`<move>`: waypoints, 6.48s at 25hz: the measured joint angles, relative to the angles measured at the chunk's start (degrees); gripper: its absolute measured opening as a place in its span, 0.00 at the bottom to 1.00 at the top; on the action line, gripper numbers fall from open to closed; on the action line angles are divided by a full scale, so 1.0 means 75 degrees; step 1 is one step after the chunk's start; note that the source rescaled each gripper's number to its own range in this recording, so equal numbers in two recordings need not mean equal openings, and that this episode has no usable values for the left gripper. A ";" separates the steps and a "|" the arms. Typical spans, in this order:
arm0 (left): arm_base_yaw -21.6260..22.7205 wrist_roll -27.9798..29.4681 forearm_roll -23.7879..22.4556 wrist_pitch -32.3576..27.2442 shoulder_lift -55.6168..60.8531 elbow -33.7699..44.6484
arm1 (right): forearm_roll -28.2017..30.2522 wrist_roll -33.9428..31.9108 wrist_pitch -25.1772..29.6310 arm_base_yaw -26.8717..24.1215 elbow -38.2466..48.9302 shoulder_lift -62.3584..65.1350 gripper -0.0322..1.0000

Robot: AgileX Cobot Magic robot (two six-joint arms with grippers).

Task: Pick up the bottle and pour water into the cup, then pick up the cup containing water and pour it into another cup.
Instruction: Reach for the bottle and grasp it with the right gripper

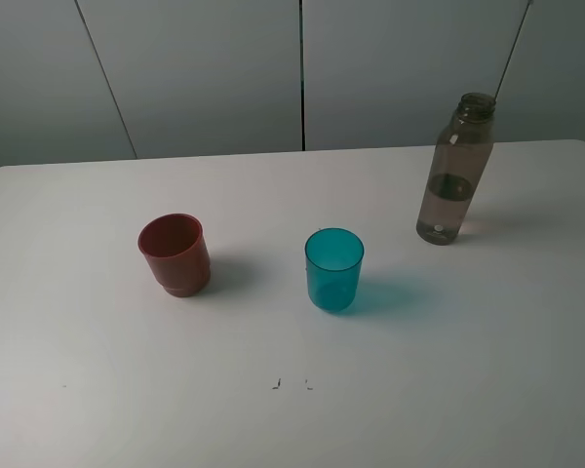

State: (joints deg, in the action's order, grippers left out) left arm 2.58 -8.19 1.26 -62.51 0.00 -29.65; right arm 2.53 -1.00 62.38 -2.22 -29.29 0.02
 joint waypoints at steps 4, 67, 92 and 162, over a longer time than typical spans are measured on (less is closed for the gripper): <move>0.0000 0.0000 0.0000 0.0000 0.0000 0.0000 | 0.0000 0.0000 0.0000 0.0000 0.0000 0.0000 1.00; 0.0000 0.0016 0.0000 0.0000 0.0000 0.0000 | -0.1235 0.0133 -0.4273 0.1496 0.0022 -0.5179 1.00; 0.0000 0.0016 0.0000 0.0000 0.0000 0.0000 | -0.1660 0.0644 -0.9604 0.2604 0.0993 -1.0382 1.00; 0.0000 0.0016 0.0000 0.0000 0.0000 0.0000 | -0.2223 -0.0006 -1.7472 0.2590 -0.0178 -1.6190 1.00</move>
State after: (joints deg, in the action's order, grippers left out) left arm 2.58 -8.07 1.26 -62.51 0.00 -29.65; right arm -14.14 -1.04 -68.66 17.21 -30.63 -121.40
